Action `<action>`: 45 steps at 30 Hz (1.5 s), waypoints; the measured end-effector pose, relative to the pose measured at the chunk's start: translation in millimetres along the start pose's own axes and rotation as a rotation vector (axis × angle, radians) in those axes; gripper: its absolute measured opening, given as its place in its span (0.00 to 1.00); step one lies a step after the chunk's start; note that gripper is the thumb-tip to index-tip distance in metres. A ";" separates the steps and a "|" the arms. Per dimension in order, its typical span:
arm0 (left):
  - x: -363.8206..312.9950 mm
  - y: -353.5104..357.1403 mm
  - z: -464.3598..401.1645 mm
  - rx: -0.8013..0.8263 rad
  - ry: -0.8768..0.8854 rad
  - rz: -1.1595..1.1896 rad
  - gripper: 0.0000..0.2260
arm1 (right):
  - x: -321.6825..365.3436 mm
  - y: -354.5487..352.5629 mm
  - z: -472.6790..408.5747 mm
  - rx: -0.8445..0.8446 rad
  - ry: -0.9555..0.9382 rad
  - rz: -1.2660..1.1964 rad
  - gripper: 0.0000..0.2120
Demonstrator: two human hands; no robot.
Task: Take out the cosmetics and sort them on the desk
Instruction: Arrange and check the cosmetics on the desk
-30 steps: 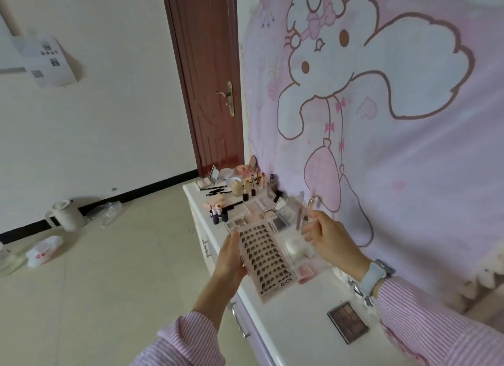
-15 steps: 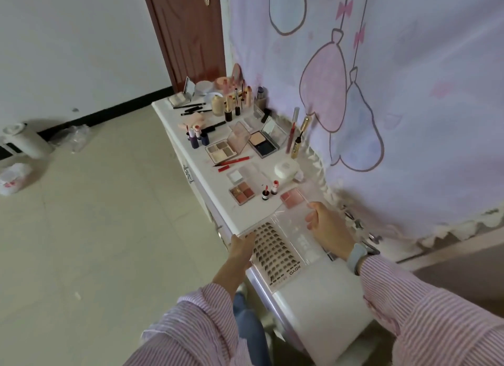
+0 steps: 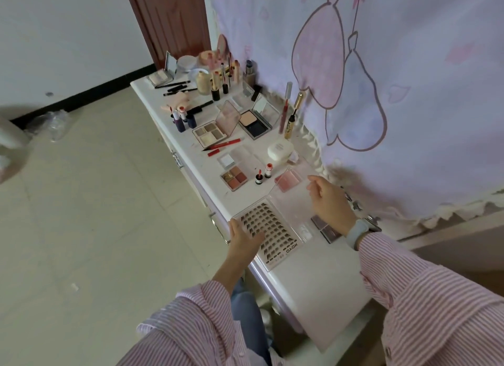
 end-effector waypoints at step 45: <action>14.3 65.9 28.6 -0.024 0.352 -0.804 0.48 | -108.6 5.4 139.5 -0.023 0.108 0.340 0.20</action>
Point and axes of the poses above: each hand's wrist, its own z-axis away from the middle knuckle, its own y-axis out of the palm, x = y × z, the point moved 8 cm from there along -z, towards the middle knuckle, and after that the axes turned 7 degrees about -x, right-handed, at the moved point
